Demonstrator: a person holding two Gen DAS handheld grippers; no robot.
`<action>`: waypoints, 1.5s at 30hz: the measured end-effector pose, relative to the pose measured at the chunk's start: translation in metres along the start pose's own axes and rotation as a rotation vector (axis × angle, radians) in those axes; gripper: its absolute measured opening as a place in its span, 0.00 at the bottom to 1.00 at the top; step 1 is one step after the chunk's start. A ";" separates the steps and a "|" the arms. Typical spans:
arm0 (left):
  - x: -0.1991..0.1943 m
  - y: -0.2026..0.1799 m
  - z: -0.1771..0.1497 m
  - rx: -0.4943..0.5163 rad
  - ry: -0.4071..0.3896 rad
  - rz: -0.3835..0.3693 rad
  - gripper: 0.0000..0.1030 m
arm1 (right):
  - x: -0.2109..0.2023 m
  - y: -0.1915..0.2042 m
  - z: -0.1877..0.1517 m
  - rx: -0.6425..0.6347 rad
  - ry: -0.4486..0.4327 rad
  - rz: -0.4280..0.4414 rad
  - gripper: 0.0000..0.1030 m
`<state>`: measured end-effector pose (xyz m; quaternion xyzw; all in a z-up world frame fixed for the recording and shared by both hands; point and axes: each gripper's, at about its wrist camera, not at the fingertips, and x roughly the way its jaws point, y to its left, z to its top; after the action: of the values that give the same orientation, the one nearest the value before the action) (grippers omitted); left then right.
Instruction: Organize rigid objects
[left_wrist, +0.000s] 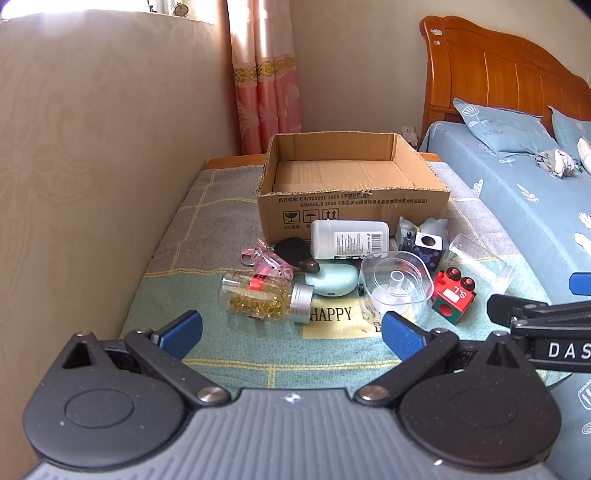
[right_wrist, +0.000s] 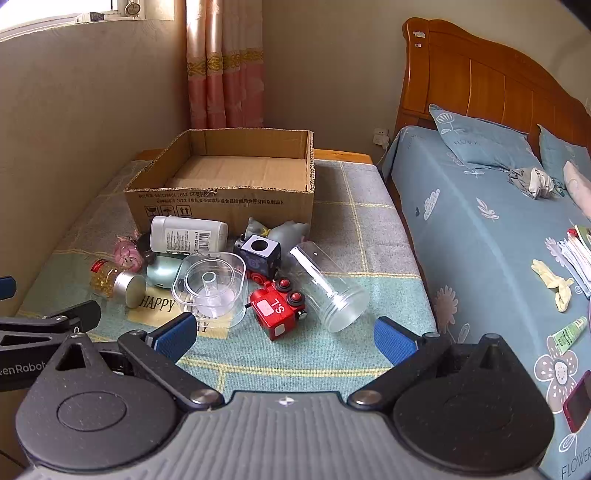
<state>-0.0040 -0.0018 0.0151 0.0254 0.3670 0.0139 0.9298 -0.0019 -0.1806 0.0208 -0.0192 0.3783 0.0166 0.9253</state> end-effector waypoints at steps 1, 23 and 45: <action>0.000 0.000 0.000 0.001 0.000 0.000 0.99 | 0.000 0.000 0.000 0.000 0.000 0.000 1.00; 0.003 0.000 0.000 0.002 -0.012 -0.004 0.99 | -0.001 0.002 0.002 -0.019 -0.011 0.005 1.00; 0.031 0.011 -0.003 0.044 -0.060 -0.091 0.99 | 0.023 -0.010 -0.004 -0.083 -0.061 0.141 1.00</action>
<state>0.0167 0.0106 -0.0071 0.0293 0.3399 -0.0372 0.9393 0.0124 -0.1905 0.0024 -0.0302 0.3491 0.0981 0.9314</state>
